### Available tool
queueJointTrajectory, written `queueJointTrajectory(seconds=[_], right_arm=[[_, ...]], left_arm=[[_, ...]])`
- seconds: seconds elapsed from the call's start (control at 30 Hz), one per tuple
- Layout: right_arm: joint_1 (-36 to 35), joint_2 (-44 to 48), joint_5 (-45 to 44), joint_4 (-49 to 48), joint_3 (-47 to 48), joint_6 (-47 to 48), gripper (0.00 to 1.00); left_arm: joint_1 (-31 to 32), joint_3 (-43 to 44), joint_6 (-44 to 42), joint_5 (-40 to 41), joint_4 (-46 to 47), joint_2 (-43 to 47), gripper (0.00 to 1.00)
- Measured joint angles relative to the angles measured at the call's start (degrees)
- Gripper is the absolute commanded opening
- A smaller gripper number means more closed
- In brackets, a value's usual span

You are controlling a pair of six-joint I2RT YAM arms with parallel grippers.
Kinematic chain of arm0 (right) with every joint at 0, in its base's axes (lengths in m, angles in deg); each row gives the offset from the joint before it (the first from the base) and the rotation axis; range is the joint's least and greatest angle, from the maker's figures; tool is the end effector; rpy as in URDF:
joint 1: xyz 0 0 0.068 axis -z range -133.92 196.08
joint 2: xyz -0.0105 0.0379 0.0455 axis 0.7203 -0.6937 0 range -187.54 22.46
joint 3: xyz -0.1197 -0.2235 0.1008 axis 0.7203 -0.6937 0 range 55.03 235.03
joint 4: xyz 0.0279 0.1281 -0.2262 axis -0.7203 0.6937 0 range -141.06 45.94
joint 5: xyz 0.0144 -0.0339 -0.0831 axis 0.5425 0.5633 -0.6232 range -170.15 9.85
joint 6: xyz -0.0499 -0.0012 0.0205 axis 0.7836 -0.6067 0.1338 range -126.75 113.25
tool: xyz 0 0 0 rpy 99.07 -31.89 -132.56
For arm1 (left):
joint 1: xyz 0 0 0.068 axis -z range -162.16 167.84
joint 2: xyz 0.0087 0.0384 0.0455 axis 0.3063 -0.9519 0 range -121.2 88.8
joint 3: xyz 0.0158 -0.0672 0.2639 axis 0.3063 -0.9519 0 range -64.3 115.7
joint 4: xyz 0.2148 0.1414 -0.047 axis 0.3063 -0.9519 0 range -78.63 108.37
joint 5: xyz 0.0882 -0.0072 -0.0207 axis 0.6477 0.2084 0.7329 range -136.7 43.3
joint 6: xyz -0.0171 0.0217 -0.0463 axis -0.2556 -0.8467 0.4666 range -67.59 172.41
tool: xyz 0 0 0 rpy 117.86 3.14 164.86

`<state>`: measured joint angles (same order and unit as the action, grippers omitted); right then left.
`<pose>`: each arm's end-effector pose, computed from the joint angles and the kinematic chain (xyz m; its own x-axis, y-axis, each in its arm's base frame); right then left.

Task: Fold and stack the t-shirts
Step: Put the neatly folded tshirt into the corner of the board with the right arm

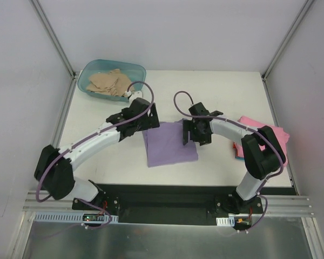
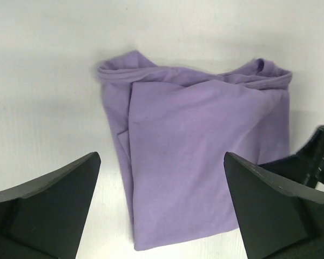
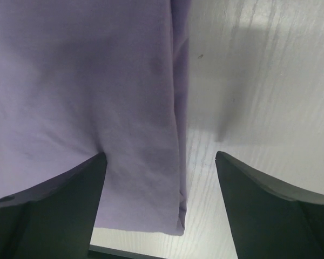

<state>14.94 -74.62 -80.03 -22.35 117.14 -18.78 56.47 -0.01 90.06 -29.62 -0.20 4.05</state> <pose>0.2878 0.1739 0.1860 -0.8583 -0.2751 -0.4332 -0.3466 0.9333 0.0941 0.2645 -0.1980 0.2789 -0.6452 -0.2319 -0.7280 0.0309 0.9441 -0.3281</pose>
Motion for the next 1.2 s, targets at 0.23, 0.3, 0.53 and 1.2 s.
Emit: queueJointTrajectory(seconds=[0.23,0.3,0.53,1.2], right_arm=[[-0.5,-4.7,0.8,0.5,1.9,-1.2,0.59],[-0.8,-5.7,0.7,1.3,2.9,-1.2,0.51],[-4.5,-8.2,1.4,0.6,6.0,-0.9,0.03],[-9.1,2.4,-43.2,31.9,10.5,1.8,0.01]], left_arm=[[0.0,-17.5,2.3,4.2,-0.2,16.7,0.99],[0.0,-21.7,3.3,4.7,-1.1,19.8,0.99],[-0.5,-30.9,6.2,6.0,-2.4,31.8,0.99],[-5.0,-28.7,3.3,6.1,-3.0,34.6,0.99]])
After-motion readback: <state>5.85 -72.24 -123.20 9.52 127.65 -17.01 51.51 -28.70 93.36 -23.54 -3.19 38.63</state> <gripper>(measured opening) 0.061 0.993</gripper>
